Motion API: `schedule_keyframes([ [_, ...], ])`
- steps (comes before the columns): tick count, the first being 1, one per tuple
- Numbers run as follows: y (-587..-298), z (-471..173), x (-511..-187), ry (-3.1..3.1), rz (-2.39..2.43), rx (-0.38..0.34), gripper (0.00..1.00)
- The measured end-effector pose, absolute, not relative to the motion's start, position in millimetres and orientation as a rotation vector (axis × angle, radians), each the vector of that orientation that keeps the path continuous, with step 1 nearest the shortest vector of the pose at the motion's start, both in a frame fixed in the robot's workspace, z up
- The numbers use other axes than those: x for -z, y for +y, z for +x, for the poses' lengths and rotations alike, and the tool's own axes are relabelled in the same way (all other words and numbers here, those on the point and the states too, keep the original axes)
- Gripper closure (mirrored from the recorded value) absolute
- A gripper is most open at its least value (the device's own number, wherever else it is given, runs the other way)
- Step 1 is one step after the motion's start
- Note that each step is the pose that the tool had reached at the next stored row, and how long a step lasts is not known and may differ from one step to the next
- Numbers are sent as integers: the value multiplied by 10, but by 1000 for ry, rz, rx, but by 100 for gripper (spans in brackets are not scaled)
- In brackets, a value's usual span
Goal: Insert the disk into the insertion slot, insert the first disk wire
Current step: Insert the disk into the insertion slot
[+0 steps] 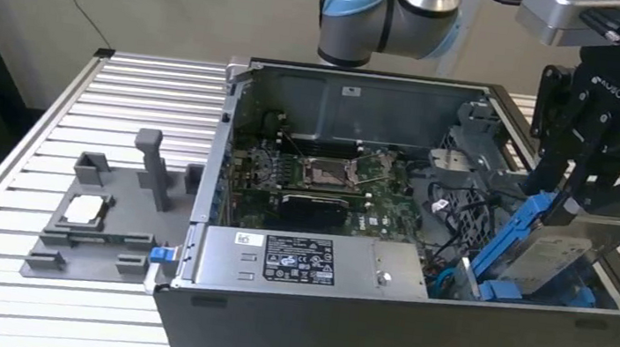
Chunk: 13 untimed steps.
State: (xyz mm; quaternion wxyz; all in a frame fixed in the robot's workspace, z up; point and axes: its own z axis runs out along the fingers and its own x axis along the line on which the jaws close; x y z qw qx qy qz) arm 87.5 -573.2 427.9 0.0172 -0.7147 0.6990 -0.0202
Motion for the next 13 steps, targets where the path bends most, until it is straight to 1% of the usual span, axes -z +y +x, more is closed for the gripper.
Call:
schedule_keyframes([
  [5,-5732,875,-4308,2172,-2220,61,60],
  [7,-5732,875,-4308,2171,-2220,61,58],
  [8,-5731,876,-4293,2171,-2218,63,51],
  [9,-5730,876,-4278,2172,-2217,64,51],
  [11,-5724,875,-4252,2174,-2213,63,53],
  [13,-5715,874,-4224,2176,-2211,63,66],
])
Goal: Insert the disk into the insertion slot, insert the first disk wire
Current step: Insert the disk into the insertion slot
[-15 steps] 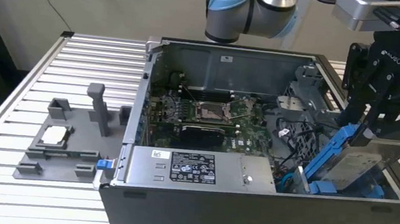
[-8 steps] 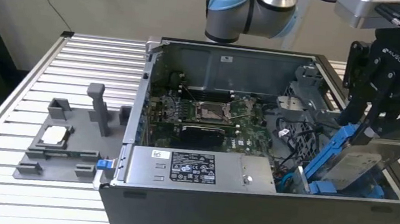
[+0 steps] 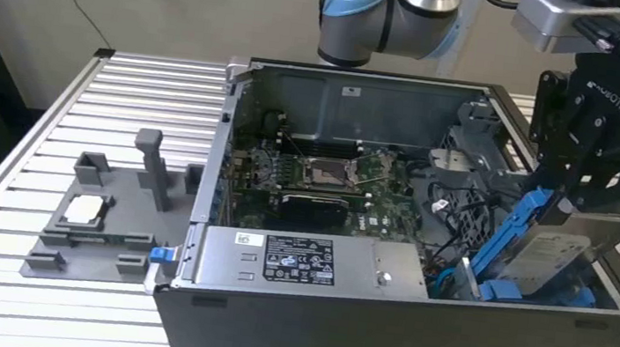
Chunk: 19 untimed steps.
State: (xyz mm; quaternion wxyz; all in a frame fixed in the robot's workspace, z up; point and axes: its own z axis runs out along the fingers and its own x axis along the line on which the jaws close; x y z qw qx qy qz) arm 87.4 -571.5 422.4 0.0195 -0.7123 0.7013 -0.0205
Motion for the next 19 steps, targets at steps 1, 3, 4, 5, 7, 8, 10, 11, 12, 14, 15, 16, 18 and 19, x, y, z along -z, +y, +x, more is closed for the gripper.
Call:
schedule_keyframes([
  [1,-5710,874,-4210,2178,-2210,65,66],
  [3,-5704,873,-4174,2181,-2206,65,68],
  [4,-5703,869,-4155,2182,-2204,64,68],
  [5,-5703,863,-4150,2182,-2202,65,68],
  [7,-5703,829,-4145,2180,-2200,69,68],
  [8,-5703,804,-4135,2178,-2198,75,68],
  [10,-5700,791,-4138,2178,-2197,77,68],
  [11,-5696,791,-4149,2179,-2198,79,68],
  [12,-5700,791,-4146,2179,-2197,78,68],
  [14,-5707,789,-4193,2177,-2195,73,68],
  [15,-5710,788,-4233,2177,-2194,72,68],
  [16,-5709,789,-4289,2178,-2195,74,68],
  [18,-5708,790,-4379,2178,-2195,74,68],
  [19,-5708,790,-4427,2178,-2196,75,68],
])
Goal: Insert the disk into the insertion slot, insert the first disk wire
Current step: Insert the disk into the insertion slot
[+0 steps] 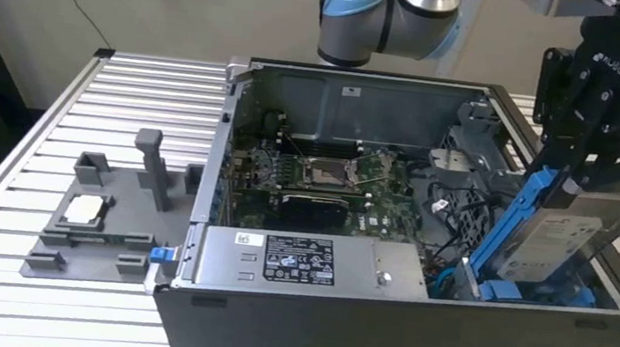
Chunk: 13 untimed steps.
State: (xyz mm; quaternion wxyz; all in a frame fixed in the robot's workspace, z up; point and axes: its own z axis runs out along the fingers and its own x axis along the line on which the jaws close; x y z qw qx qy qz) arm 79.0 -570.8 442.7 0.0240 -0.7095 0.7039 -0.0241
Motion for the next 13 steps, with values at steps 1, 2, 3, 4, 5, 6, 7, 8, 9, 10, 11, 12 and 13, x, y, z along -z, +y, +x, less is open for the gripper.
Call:
schedule_keyframes([
  [1,-5708,790,-4477,2178,-2196,75,68],
  [2,-5708,790,-4516,2178,-2196,75,68],
  [3,-5707,790,-4554,2178,-2195,74,68],
  [4,-5706,789,-4585,2178,-2195,74,68],
  [5,-5705,787,-4617,2179,-2194,74,68],
  [6,-5704,785,-4651,2179,-2193,74,68],
  [7,-5704,783,-4688,2180,-2192,74,68],
  [8,-5704,782,-4727,2180,-2192,74,68],
  [9,-5704,781,-4772,2180,-2192,74,68],
  [10,-5704,780,-4820,2180,-2191,73,68],
  [11,-5703,780,-4864,2180,-2192,74,68],
  [12,-5703,780,-4912,2180,-2191,73,68],
  [13,-5702,780,-4957,2180,-2192,74,68],
])
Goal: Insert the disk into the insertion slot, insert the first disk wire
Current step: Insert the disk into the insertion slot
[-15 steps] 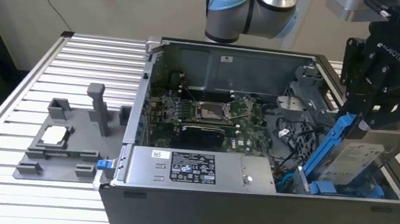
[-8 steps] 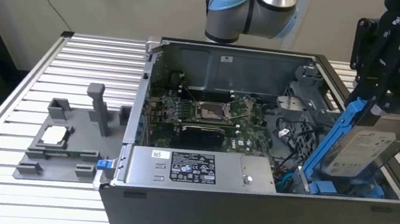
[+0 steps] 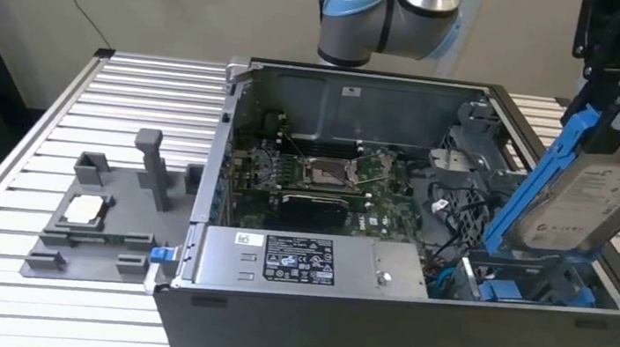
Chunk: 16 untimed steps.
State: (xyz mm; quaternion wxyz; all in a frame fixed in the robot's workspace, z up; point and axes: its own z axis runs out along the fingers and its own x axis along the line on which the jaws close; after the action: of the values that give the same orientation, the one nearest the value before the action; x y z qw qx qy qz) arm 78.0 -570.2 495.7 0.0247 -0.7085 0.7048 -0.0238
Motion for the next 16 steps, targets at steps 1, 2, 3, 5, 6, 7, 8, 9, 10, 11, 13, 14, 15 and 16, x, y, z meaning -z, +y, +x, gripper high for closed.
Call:
schedule_keyframes([
  [1,-5701,780,-5001,2180,-2192,74,68],
  [2,-5702,780,-5046,2180,-2192,74,68],
  [3,-5702,780,-5093,2180,-2191,73,68],
  [5,-5701,776,-5167,2179,-2191,75,68],
  [6,-5702,775,-5166,2178,-2189,79,68],
  [7,-5702,775,-5161,2178,-2189,79,68],
  [8,-5703,776,-5151,2178,-2189,79,68],
  [9,-5703,776,-5134,2177,-2189,79,68],
  [10,-5703,775,-5115,2177,-2189,79,68],
  [11,-5703,776,-5097,2177,-2189,79,68],
  [13,-5703,776,-5061,2177,-2189,79,68],
  [14,-5704,775,-5042,2177,-2189,79,68],
  [15,-5704,775,-5023,2177,-2189,79,68],
  [16,-5703,776,-5006,2177,-2189,79,68],
])
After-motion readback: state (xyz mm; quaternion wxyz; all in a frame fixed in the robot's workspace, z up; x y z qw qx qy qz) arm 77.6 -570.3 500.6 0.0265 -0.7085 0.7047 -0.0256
